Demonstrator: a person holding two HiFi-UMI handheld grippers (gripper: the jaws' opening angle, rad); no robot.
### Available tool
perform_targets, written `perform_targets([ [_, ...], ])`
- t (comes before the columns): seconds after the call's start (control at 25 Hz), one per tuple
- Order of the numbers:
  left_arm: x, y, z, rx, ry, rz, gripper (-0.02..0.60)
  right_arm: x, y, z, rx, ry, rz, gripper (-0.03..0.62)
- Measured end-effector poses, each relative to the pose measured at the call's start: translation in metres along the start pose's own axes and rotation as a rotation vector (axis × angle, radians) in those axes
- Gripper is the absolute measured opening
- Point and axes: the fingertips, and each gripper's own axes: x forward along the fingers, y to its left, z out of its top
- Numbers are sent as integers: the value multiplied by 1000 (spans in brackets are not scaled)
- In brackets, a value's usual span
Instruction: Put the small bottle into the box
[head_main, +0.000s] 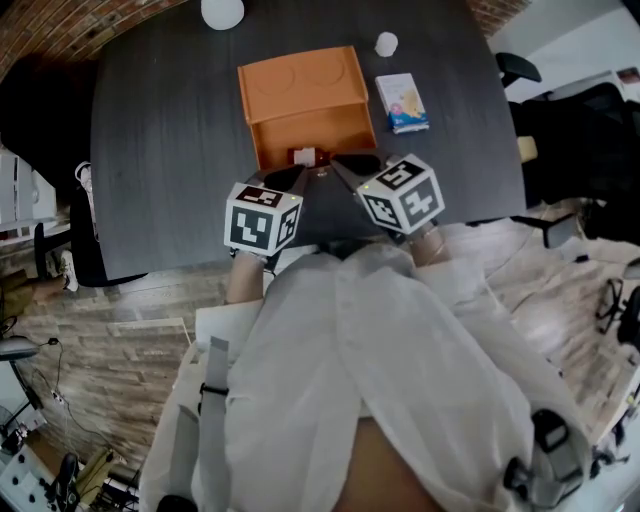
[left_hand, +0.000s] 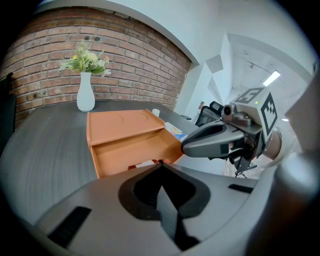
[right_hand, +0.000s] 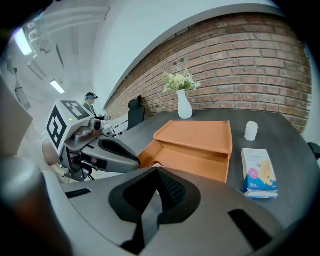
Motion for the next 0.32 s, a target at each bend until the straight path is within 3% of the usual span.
perform_targets([
  [0.32,3,-1,-1,-2,8,5,5,2,0,-1,-8,12,5,3],
])
